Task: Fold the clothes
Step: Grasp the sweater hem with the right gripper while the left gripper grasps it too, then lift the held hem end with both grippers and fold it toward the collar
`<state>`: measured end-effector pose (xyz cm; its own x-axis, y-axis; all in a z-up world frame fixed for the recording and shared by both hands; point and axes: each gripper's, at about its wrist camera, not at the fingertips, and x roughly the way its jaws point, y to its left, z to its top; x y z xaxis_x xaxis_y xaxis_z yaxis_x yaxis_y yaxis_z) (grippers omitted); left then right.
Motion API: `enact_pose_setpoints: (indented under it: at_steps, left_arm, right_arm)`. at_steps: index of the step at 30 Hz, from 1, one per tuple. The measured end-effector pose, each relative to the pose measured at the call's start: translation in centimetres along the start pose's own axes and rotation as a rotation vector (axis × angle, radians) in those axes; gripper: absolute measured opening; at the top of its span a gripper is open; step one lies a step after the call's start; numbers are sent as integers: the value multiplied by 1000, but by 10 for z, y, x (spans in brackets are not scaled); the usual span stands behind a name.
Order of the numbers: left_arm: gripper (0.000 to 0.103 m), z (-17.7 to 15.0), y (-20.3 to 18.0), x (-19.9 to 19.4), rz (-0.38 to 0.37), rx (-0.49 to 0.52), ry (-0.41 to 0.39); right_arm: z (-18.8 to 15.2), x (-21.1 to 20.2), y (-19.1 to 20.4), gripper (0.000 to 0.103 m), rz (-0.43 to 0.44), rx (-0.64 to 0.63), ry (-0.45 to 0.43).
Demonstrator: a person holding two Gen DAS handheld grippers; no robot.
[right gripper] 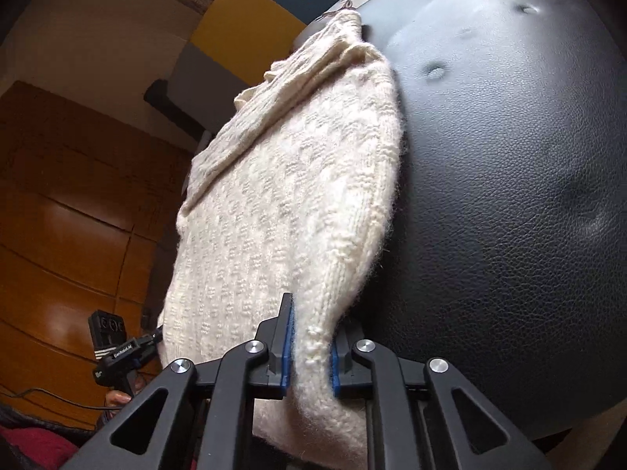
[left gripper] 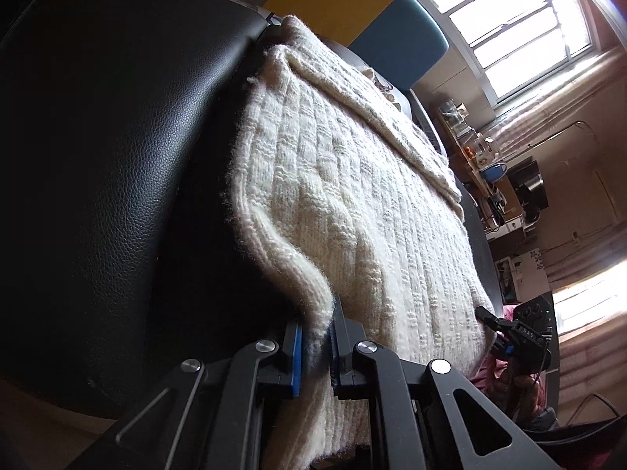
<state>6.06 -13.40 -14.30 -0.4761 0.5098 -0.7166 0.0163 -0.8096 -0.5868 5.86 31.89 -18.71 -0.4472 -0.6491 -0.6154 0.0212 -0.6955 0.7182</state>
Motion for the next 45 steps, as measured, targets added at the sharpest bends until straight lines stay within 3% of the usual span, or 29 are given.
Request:
enact_pose_setpoints:
  at_steps: [5, 12, 17, 21, 25, 32, 35, 38, 42, 45]
  left_arm:
    - [8, -3, -4, -1, -30, 32, 49]
    - [8, -14, 9, -24, -105, 27, 56]
    - [8, -4, 18, -51, -256, -25, -11]
    - [8, 17, 17, -57, -334, -49, -39]
    - [8, 47, -2, -57, -416, -32, -80]
    - [8, 135, -31, -35, -511, 12, -156]
    - [8, 181, -36, -15, -515, 13, -187]
    - [8, 224, -28, 17, -482, -50, -205]
    - [8, 271, -5, 62, -404, -158, -204]
    - [8, 280, 18, 99, -314, -230, -145]
  right_arm:
    - [-16, 13, 8, 13, 105, -10, 33]
    - [4, 16, 16, 13, 165, -4, 1]
    - [22, 19, 28, 13, 252, -5, 7]
    - [46, 14, 32, 13, 326, 4, -32]
    - [75, 17, 39, 12, 335, -5, -55]
    - [163, 31, 32, 12, 329, 16, -159]
    - [206, 52, 22, 12, 281, 59, -176]
    - [244, 74, 6, 12, 217, 108, -188]
    - [267, 99, -19, 12, 119, 162, -138]
    - [262, 97, -22, 9, 106, 131, -104]
